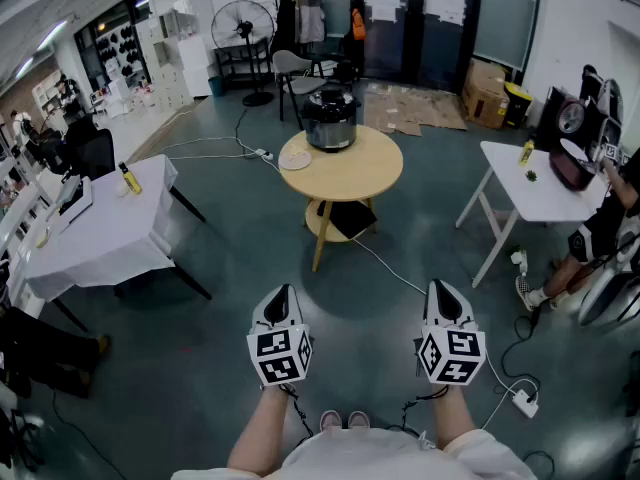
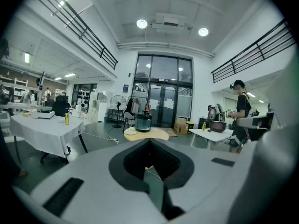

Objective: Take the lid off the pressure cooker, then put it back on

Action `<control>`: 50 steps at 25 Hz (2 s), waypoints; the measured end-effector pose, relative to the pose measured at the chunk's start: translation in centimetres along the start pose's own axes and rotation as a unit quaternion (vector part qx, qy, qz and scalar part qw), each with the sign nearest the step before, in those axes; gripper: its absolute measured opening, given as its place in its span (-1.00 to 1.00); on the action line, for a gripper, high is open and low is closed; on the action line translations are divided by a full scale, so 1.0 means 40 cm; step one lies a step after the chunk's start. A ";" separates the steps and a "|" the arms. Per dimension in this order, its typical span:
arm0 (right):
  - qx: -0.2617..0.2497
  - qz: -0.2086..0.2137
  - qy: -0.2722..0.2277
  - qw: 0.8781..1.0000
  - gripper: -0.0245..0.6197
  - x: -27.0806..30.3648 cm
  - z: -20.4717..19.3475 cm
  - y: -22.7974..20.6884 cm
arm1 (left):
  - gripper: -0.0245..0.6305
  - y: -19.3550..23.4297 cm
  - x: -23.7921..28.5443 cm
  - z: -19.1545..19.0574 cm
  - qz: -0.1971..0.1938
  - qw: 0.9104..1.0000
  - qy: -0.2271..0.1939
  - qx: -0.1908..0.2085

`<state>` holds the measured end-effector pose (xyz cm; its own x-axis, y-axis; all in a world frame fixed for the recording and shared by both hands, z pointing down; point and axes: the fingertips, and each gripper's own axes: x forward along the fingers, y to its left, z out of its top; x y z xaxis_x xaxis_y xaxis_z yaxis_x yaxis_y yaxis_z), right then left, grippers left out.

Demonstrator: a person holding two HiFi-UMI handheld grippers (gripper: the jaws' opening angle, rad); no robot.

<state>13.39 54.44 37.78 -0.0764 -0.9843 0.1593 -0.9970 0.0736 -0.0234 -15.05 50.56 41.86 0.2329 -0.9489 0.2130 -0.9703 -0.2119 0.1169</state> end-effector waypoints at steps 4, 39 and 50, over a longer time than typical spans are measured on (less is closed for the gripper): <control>0.001 0.003 0.005 1.000 -0.92 0.001 -0.004 0.001 | -0.94 0.007 0.000 0.002 0.004 1.000 -0.001 0.002; 0.017 0.031 -0.010 0.999 0.03 0.005 0.013 0.013 | -0.94 0.051 -0.035 0.013 0.027 1.000 0.002 -0.005; 0.030 0.011 -0.020 0.999 0.60 0.008 0.012 0.016 | -0.94 0.087 -0.037 0.036 0.024 1.000 -0.007 0.001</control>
<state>12.72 54.11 37.32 -0.0963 -0.9882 0.1191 -0.9925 0.0863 -0.0864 -18.89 50.89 40.54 0.1851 -0.9611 0.2052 -0.9805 -0.1664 0.1051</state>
